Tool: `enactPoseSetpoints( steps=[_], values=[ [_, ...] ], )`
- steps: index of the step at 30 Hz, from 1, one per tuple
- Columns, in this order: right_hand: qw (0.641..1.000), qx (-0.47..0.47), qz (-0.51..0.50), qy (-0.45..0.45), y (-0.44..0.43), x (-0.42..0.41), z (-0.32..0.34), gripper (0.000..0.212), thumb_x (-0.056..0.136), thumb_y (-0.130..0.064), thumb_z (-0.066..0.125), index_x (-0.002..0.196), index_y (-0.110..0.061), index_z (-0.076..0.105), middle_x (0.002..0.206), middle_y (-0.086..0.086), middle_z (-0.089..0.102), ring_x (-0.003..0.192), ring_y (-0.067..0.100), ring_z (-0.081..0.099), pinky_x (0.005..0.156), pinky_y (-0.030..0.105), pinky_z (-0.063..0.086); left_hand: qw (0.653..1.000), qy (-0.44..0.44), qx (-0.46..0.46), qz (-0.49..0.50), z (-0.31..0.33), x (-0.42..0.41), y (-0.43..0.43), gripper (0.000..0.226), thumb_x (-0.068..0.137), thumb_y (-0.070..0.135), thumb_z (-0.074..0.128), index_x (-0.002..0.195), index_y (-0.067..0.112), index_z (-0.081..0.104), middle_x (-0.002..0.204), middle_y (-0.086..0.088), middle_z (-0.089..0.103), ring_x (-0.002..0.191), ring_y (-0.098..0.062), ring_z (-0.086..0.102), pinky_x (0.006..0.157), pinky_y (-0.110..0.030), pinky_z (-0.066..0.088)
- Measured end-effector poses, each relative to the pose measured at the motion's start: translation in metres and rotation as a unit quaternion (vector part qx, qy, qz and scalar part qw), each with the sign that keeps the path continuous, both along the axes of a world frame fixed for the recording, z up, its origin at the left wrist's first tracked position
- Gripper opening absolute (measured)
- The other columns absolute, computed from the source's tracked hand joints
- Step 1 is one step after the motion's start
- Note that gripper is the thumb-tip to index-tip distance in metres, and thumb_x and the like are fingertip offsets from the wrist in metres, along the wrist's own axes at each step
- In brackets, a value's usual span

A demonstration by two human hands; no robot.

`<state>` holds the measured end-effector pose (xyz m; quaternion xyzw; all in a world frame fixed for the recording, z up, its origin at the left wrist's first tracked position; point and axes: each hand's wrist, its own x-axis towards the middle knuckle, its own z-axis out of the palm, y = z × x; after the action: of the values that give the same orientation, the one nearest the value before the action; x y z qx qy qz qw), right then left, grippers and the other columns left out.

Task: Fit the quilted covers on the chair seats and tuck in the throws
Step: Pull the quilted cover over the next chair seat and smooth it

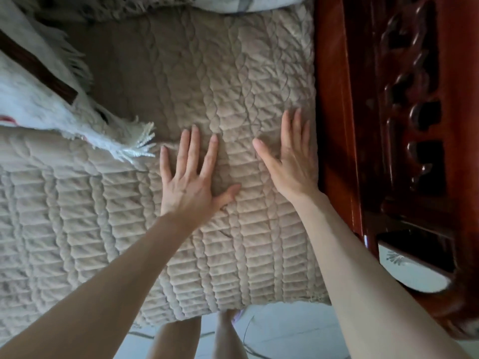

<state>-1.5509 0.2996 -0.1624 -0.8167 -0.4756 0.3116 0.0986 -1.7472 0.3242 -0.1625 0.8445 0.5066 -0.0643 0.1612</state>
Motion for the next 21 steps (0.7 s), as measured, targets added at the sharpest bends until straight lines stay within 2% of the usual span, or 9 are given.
enactPoseSetpoints(
  steps=[5, 7, 9, 11, 13, 15, 17, 19, 21],
  values=[
    [0.999, -0.016, -0.026, 0.026, 0.019, 0.008, 0.001, 0.094, 0.087, -0.073, 0.036, 0.153, -0.028, -0.013, 0.161, -0.001, -0.019, 0.147, 0.017, -0.017, 0.117, 0.035, -0.011, 1.000, 0.011, 0.008, -0.009, 0.004, 0.004, 0.014, 0.088, 0.084, 0.071, 0.032, 0.153, 0.016, 0.024, 0.158, -0.016, 0.023, 0.144, -0.029, 0.020, 0.112, -0.054, 0.006],
    [0.999, -0.009, -0.020, 0.049, 0.028, 0.014, 0.004, 0.093, 0.089, -0.069, 0.039, 0.153, -0.027, -0.013, 0.161, -0.001, -0.020, 0.147, 0.017, -0.020, 0.116, 0.034, -0.013, 1.000, 0.009, 0.003, -0.008, 0.004, 0.005, 0.022, 0.088, 0.085, 0.071, 0.032, 0.153, 0.016, 0.023, 0.158, -0.016, 0.021, 0.144, -0.032, 0.019, 0.113, -0.057, 0.010],
    [0.998, 0.000, -0.010, 0.057, 0.046, 0.020, 0.006, 0.092, 0.090, -0.066, 0.042, 0.153, -0.026, -0.013, 0.161, -0.001, -0.020, 0.146, 0.017, -0.021, 0.115, 0.032, -0.015, 0.999, 0.027, -0.029, -0.009, 0.006, 0.009, 0.037, 0.094, 0.083, 0.079, 0.028, 0.155, 0.023, 0.008, 0.162, -0.013, 0.007, 0.147, -0.034, 0.006, 0.113, -0.061, 0.007],
    [0.999, 0.002, -0.003, 0.051, 0.067, 0.026, 0.003, 0.095, 0.089, -0.067, 0.043, 0.153, -0.024, -0.012, 0.161, 0.001, -0.020, 0.146, 0.018, -0.020, 0.114, 0.031, -0.015, 0.996, 0.054, -0.066, -0.012, 0.006, 0.016, 0.056, 0.101, 0.074, 0.087, 0.020, 0.151, 0.032, -0.015, 0.161, -0.007, -0.014, 0.146, -0.034, -0.013, 0.112, -0.063, -0.005],
    [0.999, -0.001, -0.010, 0.039, 0.080, 0.029, -0.004, 0.101, 0.086, -0.070, 0.046, 0.154, -0.023, -0.011, 0.161, 0.003, -0.019, 0.147, 0.016, -0.019, 0.117, 0.032, -0.014, 0.993, 0.076, -0.085, -0.017, 0.002, 0.020, 0.068, 0.105, 0.067, 0.090, 0.018, 0.145, 0.036, -0.028, 0.158, -0.003, -0.027, 0.144, -0.034, -0.024, 0.111, -0.062, -0.012],
    [0.998, -0.002, -0.039, 0.058, 0.084, 0.030, -0.007, 0.109, 0.082, -0.071, 0.053, 0.154, -0.021, -0.011, 0.161, 0.002, -0.018, 0.147, 0.012, -0.017, 0.119, 0.032, -0.011, 0.994, 0.075, -0.080, -0.021, 0.000, 0.020, 0.069, 0.107, 0.066, 0.092, 0.019, 0.146, 0.036, -0.026, 0.159, -0.003, -0.026, 0.144, -0.034, -0.024, 0.110, -0.062, -0.012],
    [0.993, -0.006, -0.069, 0.095, 0.085, 0.031, -0.003, 0.115, 0.078, -0.071, 0.059, 0.154, -0.020, -0.011, 0.161, -0.002, -0.017, 0.146, 0.008, -0.016, 0.121, 0.033, -0.007, 0.995, 0.057, -0.072, -0.021, 0.002, 0.020, 0.067, 0.109, 0.068, 0.093, 0.021, 0.152, 0.033, -0.012, 0.162, -0.006, -0.012, 0.146, -0.036, -0.014, 0.109, -0.064, -0.009],
    [0.993, 0.002, -0.069, 0.093, 0.085, 0.034, 0.003, 0.113, 0.080, -0.068, 0.060, 0.154, -0.020, -0.009, 0.162, -0.002, -0.014, 0.147, 0.009, -0.013, 0.122, 0.035, -0.004, 0.997, 0.035, -0.062, -0.021, 0.002, 0.022, 0.067, 0.107, 0.069, 0.092, 0.020, 0.154, 0.030, 0.000, 0.163, -0.006, 0.000, 0.146, -0.039, -0.004, 0.107, -0.066, -0.007],
    [0.996, 0.035, -0.042, 0.071, 0.092, 0.038, 0.005, 0.107, 0.084, -0.064, 0.058, 0.154, -0.017, -0.008, 0.162, 0.000, -0.013, 0.148, 0.010, -0.012, 0.121, 0.034, -0.006, 0.998, 0.029, -0.056, -0.019, 0.001, 0.026, 0.074, 0.106, 0.068, 0.092, 0.016, 0.153, 0.032, -0.006, 0.163, -0.003, -0.004, 0.146, -0.038, -0.007, 0.105, -0.067, -0.010]
  ],
)
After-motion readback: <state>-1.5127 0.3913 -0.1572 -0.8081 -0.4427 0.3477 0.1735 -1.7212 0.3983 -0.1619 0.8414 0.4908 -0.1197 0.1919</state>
